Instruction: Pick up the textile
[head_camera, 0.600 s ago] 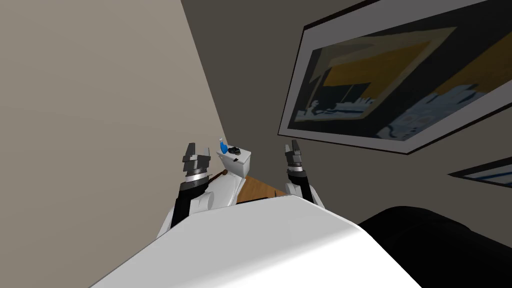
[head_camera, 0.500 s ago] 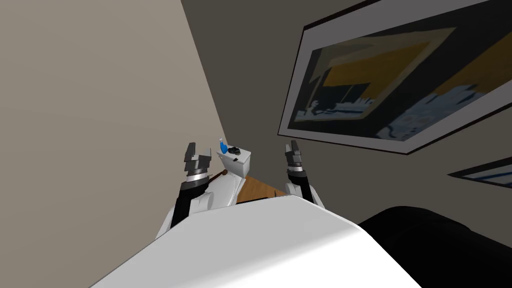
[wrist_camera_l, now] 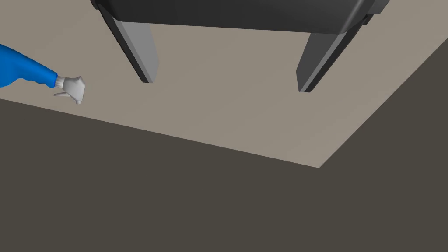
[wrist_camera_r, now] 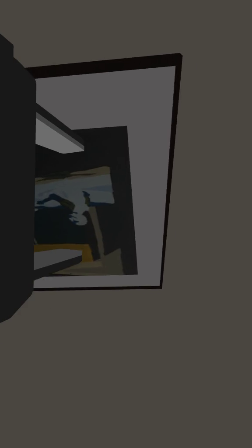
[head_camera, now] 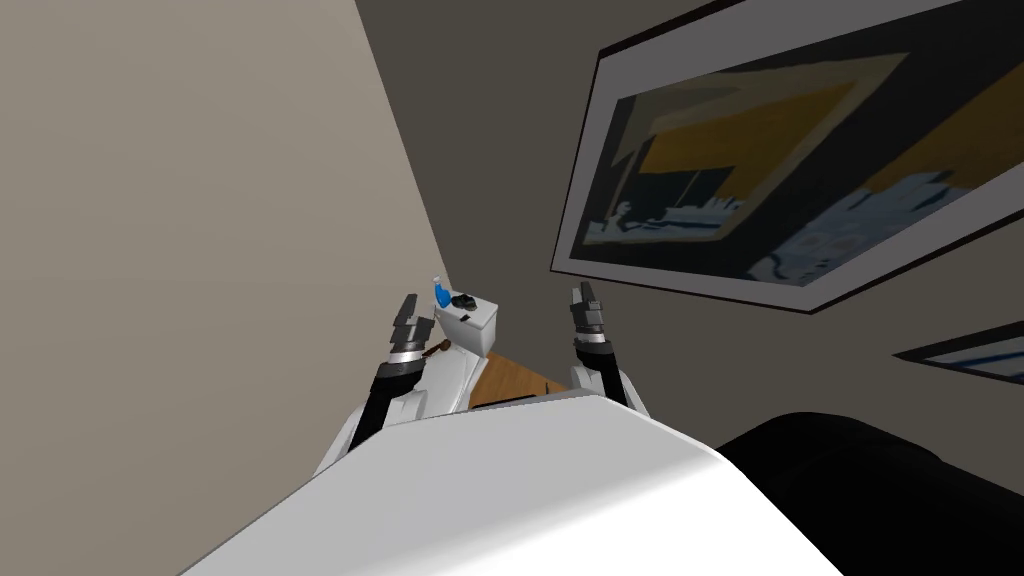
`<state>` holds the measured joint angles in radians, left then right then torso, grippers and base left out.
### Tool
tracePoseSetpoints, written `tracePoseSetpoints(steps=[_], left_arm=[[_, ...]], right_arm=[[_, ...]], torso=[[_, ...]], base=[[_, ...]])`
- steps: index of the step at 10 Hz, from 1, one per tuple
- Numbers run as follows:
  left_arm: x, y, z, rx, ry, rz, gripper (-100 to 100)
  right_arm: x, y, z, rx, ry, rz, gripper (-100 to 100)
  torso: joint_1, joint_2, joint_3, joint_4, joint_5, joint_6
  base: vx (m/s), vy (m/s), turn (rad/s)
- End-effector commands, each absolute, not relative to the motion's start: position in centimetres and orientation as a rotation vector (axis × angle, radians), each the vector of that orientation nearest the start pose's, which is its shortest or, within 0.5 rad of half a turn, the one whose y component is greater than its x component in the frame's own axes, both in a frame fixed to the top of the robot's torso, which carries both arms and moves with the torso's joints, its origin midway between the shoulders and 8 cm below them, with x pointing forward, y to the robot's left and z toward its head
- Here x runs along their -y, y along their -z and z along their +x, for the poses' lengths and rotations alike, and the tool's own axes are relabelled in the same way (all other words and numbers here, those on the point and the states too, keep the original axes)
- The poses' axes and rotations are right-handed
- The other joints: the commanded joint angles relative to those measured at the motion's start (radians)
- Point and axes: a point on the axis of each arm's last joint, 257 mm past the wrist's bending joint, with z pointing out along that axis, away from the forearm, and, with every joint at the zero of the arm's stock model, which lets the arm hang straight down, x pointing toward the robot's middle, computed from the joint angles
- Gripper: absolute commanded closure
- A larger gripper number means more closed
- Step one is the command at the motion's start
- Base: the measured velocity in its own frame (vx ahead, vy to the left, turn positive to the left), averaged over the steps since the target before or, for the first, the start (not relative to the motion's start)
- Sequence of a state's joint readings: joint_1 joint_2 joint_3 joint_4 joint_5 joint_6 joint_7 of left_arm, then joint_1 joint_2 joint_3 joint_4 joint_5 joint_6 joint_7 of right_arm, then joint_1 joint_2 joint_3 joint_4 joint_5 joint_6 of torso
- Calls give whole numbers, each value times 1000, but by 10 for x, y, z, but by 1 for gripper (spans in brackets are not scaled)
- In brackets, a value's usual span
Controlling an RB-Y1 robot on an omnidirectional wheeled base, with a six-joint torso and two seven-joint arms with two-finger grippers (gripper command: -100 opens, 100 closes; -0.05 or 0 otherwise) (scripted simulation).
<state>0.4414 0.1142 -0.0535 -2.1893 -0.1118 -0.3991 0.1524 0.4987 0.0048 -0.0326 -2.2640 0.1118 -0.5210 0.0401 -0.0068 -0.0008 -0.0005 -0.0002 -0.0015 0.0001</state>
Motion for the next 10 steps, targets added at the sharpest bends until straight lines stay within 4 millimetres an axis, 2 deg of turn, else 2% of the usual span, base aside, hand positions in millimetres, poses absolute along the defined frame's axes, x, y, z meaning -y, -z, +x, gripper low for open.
tracePoseSetpoints(steps=[1,5,6,8,9,10], left_arm=[[-234,43,394,-890,1397,-706,-100],[-222,105,412,-1016,1392,-782,-100],[-222,110,413,-1024,1388,-790,-100],[-217,139,418,-1079,1381,-826,-100],[-217,141,418,-1083,1379,-830,-100],[-215,156,420,-1110,1374,-849,-100]], right_arm=[[277,-21,344,-679,-1165,566,0],[277,-21,344,-679,-1165,566,0],[277,-21,344,-679,-1165,566,0],[277,-21,344,-679,-1165,566,0],[277,-21,344,-679,-1165,566,0],[277,-21,344,-679,-1165,566,0]], torso=[[0,0,0,0,0,0],[-1,-1,-1,0,0,0],[-1,-1,-1,0,0,0],[5,1,1,0,1,0],[5,2,1,0,1,0],[5,2,1,0,1,0]], base=[[9,-106,23],[21,-111,10],[15,-70,5],[-18,-25,23],[-22,-28,-19],[-21,-27,16]])
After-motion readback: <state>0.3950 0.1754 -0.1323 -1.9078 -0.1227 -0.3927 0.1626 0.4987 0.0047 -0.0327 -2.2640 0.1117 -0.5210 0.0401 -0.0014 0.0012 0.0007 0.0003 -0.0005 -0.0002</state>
